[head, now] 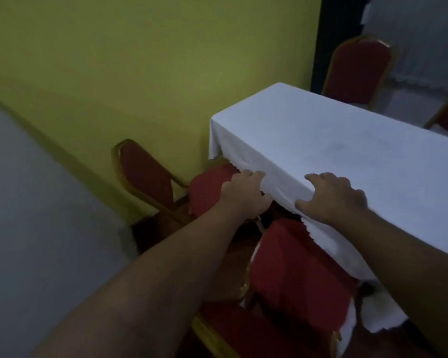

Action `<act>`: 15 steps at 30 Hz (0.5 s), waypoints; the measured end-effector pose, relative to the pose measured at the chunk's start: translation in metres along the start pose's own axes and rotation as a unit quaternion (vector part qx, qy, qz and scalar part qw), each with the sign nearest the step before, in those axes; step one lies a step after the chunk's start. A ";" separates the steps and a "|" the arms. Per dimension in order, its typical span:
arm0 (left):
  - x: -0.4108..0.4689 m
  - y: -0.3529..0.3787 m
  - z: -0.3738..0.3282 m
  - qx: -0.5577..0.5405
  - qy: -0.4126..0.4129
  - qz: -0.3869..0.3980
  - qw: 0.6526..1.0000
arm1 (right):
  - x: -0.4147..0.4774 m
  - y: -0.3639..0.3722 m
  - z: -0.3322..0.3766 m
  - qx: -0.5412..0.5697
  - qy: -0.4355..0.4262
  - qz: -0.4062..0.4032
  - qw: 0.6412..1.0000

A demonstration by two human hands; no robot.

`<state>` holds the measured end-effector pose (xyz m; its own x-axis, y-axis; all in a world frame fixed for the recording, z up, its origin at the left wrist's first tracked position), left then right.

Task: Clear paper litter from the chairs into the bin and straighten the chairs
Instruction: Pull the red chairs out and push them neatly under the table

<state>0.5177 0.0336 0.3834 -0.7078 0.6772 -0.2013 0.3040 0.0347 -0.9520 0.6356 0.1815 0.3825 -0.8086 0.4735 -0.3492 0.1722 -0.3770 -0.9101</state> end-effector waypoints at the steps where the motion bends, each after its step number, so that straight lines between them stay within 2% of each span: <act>1: 0.004 -0.005 0.020 0.006 0.005 -0.002 1.000 | 0.009 0.002 0.019 -0.002 -0.010 -0.001 1.000; 8: 0.065 -0.031 0.172 0.040 0.007 0.013 0.999 | 0.083 0.024 0.155 -0.006 -0.008 -0.014 1.000; 15: 0.084 -0.076 0.271 0.026 0.009 0.006 1.000 | 0.121 0.013 0.258 -0.004 -0.011 -0.012 1.000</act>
<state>0.2621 -0.1110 0.3767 -0.6927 0.6899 -0.2102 0.2790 -0.0123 -0.9602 0.3949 0.0284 0.3856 -0.8249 0.4643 -0.3225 0.1569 -0.3600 -0.9197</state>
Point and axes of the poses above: each hand's wrist, its own x-axis towards the middle knuckle, its own y-axis out of the palm, z = x × y, the point moved 7 cm from there along x, towards the middle knuckle, and after that the axes turned 11 degrees about z, right-handed, at the moved point
